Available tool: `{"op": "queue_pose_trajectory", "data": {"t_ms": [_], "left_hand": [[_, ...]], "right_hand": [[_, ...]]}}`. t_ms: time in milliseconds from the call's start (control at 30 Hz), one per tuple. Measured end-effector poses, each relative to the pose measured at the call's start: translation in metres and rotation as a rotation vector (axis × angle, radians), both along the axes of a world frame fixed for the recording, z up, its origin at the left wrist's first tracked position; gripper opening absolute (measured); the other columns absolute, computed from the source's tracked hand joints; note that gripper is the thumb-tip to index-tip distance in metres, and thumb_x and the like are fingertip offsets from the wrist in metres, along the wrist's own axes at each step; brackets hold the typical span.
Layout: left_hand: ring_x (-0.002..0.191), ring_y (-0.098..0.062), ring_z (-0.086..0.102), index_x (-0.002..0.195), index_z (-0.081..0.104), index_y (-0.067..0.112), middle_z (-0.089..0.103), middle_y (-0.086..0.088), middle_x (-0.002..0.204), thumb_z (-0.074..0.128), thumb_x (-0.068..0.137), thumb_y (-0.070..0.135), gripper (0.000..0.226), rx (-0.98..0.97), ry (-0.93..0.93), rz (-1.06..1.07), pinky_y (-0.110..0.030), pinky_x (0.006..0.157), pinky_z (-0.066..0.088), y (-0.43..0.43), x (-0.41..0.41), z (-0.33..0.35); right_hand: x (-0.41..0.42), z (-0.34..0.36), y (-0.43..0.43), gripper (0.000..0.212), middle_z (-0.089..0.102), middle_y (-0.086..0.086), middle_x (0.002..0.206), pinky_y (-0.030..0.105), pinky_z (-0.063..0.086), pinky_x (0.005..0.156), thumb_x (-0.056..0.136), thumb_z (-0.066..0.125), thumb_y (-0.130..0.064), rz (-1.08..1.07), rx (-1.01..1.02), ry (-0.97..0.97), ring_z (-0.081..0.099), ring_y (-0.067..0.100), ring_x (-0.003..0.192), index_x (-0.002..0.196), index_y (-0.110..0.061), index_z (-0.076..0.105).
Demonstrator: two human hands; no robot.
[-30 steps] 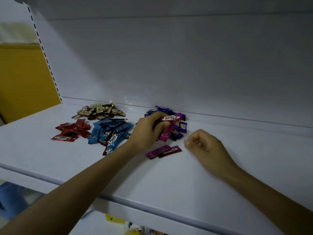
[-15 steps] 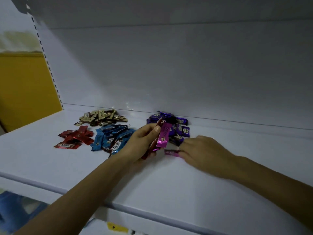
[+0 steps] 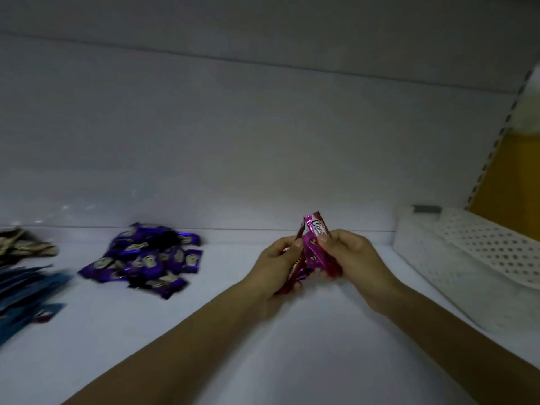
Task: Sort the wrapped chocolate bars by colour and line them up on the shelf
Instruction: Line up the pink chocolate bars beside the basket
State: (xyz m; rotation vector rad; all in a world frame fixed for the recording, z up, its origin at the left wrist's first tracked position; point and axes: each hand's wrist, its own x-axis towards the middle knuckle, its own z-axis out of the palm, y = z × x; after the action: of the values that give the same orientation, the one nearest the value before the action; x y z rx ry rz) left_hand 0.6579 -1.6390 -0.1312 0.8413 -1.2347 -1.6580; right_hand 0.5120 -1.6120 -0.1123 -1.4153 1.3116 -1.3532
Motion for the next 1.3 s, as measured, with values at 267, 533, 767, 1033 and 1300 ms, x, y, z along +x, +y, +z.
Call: {"op": "queue_pose_trajectory", "data": {"t_ms": [267, 533, 767, 1033, 1300], "left_hand": [[0.083, -0.022, 0.072, 0.107, 0.066, 0.011, 0.074, -0.012, 0.096, 0.053, 0.096, 0.038, 0.032, 0.063, 0.033, 0.023, -0.033, 0.071, 0.058, -0.026, -0.075, -0.006], [0.048, -0.006, 0.060, 0.103, 0.063, 0.018, 0.071, 0.005, 0.065, 0.050, 0.099, 0.016, 0.014, -0.067, 0.113, 0.205, -0.016, 0.043, 0.043, -0.042, -0.078, -0.016], [0.054, -0.009, 0.063, 0.097, 0.063, 0.030, 0.070, 0.005, 0.068, 0.051, 0.098, 0.023, 0.014, -0.137, 0.121, 0.286, -0.019, 0.041, 0.042, -0.043, -0.076, -0.027], [0.058, -0.010, 0.067, 0.099, 0.062, 0.031, 0.073, 0.007, 0.074, 0.050, 0.098, 0.024, 0.015, -0.108, 0.141, 0.270, -0.016, 0.043, 0.044, -0.043, -0.075, -0.026], [0.060, -0.011, 0.067, 0.100, 0.062, 0.033, 0.073, 0.005, 0.078, 0.049, 0.098, 0.026, 0.014, -0.119, 0.118, 0.272, -0.018, 0.045, 0.045, -0.042, -0.075, -0.028]], "right_hand": [[-0.037, -0.020, -0.033, 0.024, 0.064, 0.000, 0.058, 0.025, 0.045, 0.053, 0.089, 0.063, -0.017, -0.343, -0.095, 0.116, 0.058, 0.011, 0.054, 0.066, -0.014, 0.063], [-0.074, -0.019, -0.045, 0.016, 0.070, -0.004, 0.063, 0.011, 0.040, 0.046, 0.093, 0.054, -0.012, -0.301, -0.041, 0.165, 0.065, 0.005, 0.057, 0.088, -0.016, 0.069], [-0.099, -0.028, -0.045, 0.022, 0.070, -0.001, 0.107, 0.013, 0.042, 0.086, 0.092, 0.056, -0.009, -0.380, 0.005, 0.820, 0.062, 0.011, 0.098, 0.104, -0.016, 0.073], [-0.100, -0.032, -0.042, 0.028, 0.063, -0.005, 0.115, 0.028, 0.041, 0.095, 0.089, 0.061, -0.022, -0.328, 0.061, 1.040, 0.056, 0.012, 0.107, 0.117, -0.025, 0.063], [-0.085, -0.035, -0.042, 0.034, 0.064, -0.005, 0.101, 0.026, 0.043, 0.079, 0.094, 0.046, -0.048, -0.276, 0.026, 1.177, 0.060, 0.014, 0.094, 0.103, -0.023, 0.067]]}}
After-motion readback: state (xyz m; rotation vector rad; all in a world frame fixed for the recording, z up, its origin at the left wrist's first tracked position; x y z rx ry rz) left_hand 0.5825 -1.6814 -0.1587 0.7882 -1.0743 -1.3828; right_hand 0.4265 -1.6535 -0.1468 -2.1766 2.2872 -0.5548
